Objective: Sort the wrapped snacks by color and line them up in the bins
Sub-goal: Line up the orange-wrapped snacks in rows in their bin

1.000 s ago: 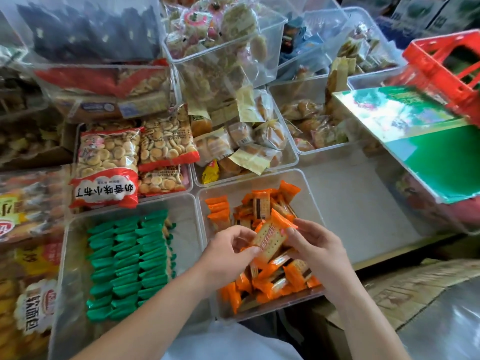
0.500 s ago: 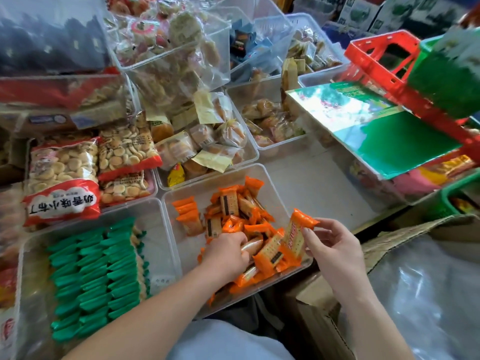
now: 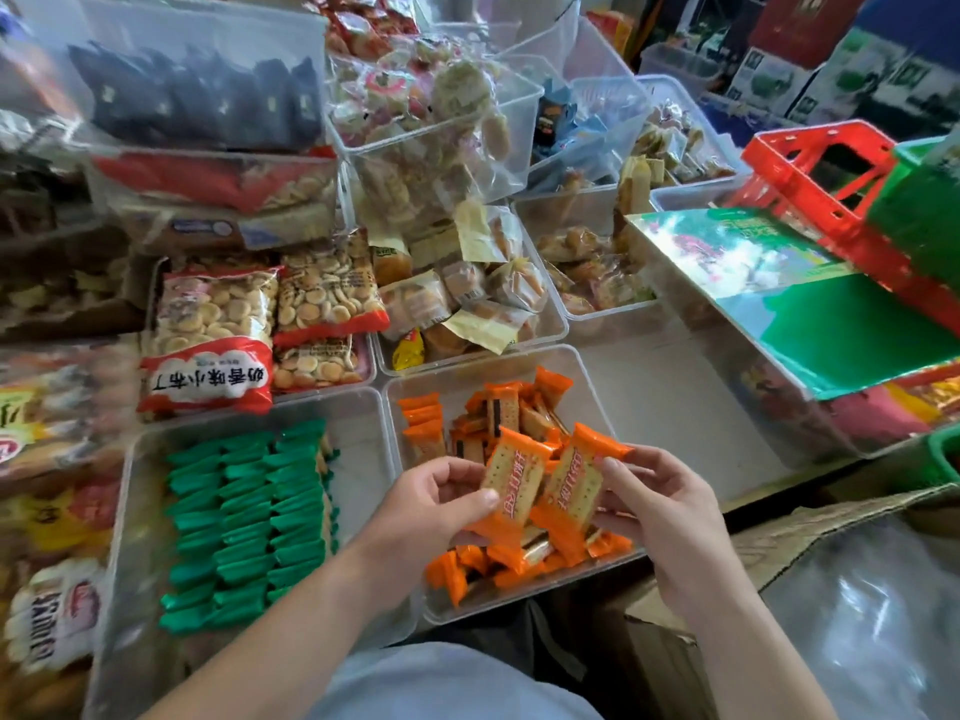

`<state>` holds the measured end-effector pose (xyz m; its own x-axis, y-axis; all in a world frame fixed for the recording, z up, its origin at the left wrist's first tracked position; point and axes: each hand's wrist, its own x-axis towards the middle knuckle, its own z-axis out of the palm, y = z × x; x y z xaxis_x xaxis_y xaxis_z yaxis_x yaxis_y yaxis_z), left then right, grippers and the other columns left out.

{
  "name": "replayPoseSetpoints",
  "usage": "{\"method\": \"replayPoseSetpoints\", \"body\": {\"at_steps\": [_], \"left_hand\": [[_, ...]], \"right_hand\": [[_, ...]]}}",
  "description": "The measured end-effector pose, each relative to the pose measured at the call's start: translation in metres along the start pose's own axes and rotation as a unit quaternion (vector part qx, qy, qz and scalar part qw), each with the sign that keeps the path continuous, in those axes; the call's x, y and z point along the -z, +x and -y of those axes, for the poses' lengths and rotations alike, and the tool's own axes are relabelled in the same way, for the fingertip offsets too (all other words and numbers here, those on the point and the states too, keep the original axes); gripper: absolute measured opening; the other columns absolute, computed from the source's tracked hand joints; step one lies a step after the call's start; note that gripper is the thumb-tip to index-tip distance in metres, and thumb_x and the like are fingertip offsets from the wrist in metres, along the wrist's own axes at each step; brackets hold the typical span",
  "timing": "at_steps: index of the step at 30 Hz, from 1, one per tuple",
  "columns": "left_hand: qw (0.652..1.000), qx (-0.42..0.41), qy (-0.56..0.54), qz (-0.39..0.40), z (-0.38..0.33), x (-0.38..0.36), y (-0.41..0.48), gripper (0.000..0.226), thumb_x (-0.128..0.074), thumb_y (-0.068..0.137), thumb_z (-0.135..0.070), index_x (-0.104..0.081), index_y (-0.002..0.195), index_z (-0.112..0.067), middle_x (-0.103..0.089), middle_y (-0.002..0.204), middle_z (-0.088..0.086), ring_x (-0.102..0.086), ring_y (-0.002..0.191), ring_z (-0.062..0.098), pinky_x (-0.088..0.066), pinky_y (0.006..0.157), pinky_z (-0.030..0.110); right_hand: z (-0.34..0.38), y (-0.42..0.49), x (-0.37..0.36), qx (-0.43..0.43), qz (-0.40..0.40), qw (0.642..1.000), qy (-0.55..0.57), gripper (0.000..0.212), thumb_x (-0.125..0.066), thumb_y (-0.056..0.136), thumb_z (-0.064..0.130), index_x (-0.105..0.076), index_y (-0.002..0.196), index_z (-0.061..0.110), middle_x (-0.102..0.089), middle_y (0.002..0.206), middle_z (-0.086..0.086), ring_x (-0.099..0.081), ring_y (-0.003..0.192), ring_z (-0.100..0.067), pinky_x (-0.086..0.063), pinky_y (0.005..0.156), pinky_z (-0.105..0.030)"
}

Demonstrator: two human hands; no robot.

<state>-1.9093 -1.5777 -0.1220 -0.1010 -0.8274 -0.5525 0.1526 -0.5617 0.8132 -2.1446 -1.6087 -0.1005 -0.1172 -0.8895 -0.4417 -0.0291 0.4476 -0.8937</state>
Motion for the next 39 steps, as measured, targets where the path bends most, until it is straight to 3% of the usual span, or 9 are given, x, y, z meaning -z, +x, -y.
{"method": "replayPoseSetpoints", "body": {"at_steps": [6,11,14,17,21,25,31,35,39], "left_hand": [[0.998,-0.032,-0.021,-0.054,-0.001,0.013,-0.014,0.014,-0.072,0.098,-0.019,-0.077,0.111,-0.021,-0.077,0.112,0.01,-0.077,0.101,0.027,-0.063,0.086,0.058],[0.99,-0.063,0.126,-0.011,-0.013,0.012,-0.02,0.032,-0.075,0.095,-0.031,-0.066,0.126,-0.036,-0.07,0.112,0.001,-0.075,0.071,0.022,-0.06,0.055,0.034],[0.982,-0.079,0.169,-0.003,-0.01,0.01,-0.014,0.048,-0.086,0.086,-0.027,-0.063,0.126,-0.043,-0.07,0.113,-0.007,-0.074,0.088,0.013,-0.064,0.074,0.032],[0.985,-0.074,0.156,-0.002,-0.005,0.008,-0.009,0.039,-0.085,0.086,-0.017,-0.068,0.117,-0.034,-0.077,0.106,-0.006,-0.074,0.1,0.015,-0.062,0.092,0.042],[0.989,-0.077,0.127,0.006,-0.001,0.005,-0.011,0.026,-0.074,0.095,-0.008,-0.073,0.114,-0.025,-0.079,0.105,-0.002,-0.074,0.099,0.015,-0.06,0.079,0.028],[0.99,-0.085,0.113,-0.008,-0.001,0.005,-0.013,0.029,-0.076,0.094,-0.009,-0.076,0.114,-0.03,-0.078,0.101,-0.002,-0.069,0.081,0.007,-0.057,0.07,0.024],[0.991,-0.104,0.08,-0.032,-0.002,0.004,-0.009,0.037,-0.085,0.085,-0.009,-0.071,0.115,-0.025,-0.078,0.103,0.0,-0.074,0.097,0.015,-0.061,0.082,0.028],[0.99,-0.1,0.081,-0.053,-0.001,0.002,-0.003,0.037,-0.09,0.082,-0.014,-0.071,0.111,-0.025,-0.078,0.101,-0.004,-0.075,0.097,0.015,-0.063,0.086,0.032],[0.992,-0.081,0.087,-0.03,0.0,0.004,0.003,0.048,-0.084,0.089,-0.025,-0.063,0.132,-0.03,-0.075,0.115,-0.009,-0.071,0.109,0.006,-0.06,0.096,0.03]], "right_hand": [[-0.004,-0.006,-0.007,0.001,0.021,1.0,0.017,0.017,-0.072,0.096,0.017,-0.068,0.112,0.015,-0.08,0.096,-0.01,-0.079,0.086,-0.028,-0.064,0.072,-0.041],[-0.006,0.006,-0.005,-0.035,0.062,0.997,-0.044,0.021,-0.075,0.095,0.016,-0.072,0.116,0.017,-0.08,0.098,-0.011,-0.079,0.088,-0.028,-0.064,0.077,-0.046],[0.0,0.009,-0.008,-0.047,0.111,0.989,-0.086,0.022,-0.076,0.094,0.017,-0.073,0.115,0.019,-0.08,0.099,-0.008,-0.079,0.088,-0.027,-0.064,0.077,-0.046],[0.003,0.006,-0.015,-0.045,0.149,0.982,-0.107,0.024,-0.078,0.093,0.023,-0.072,0.115,0.021,-0.08,0.104,-0.006,-0.078,0.096,-0.027,-0.063,0.081,-0.047],[0.004,-0.002,-0.022,-0.038,0.152,0.982,-0.106,0.024,-0.079,0.091,0.024,-0.072,0.113,0.015,-0.08,0.102,-0.004,-0.077,0.098,-0.023,-0.063,0.08,-0.042],[0.004,-0.006,-0.024,-0.031,0.151,0.981,-0.115,0.022,-0.079,0.091,0.025,-0.074,0.11,0.015,-0.08,0.101,-0.003,-0.076,0.099,-0.022,-0.064,0.083,-0.043],[0.009,-0.009,-0.027,-0.024,0.179,0.975,-0.128,0.043,-0.08,0.081,0.045,-0.073,0.114,0.018,-0.08,0.103,-0.002,-0.077,0.099,-0.021,-0.064,0.086,-0.048],[0.009,-0.006,-0.031,-0.018,0.186,0.974,-0.13,0.044,-0.088,0.079,0.031,-0.07,0.116,0.014,-0.081,0.103,-0.004,-0.078,0.097,-0.023,-0.063,0.084,-0.044],[0.011,0.0,-0.037,-0.012,0.195,0.975,-0.106,0.039,-0.083,0.086,0.026,-0.069,0.12,0.014,-0.08,0.107,-0.003,-0.077,0.101,-0.021,-0.063,0.086,-0.043]]}}
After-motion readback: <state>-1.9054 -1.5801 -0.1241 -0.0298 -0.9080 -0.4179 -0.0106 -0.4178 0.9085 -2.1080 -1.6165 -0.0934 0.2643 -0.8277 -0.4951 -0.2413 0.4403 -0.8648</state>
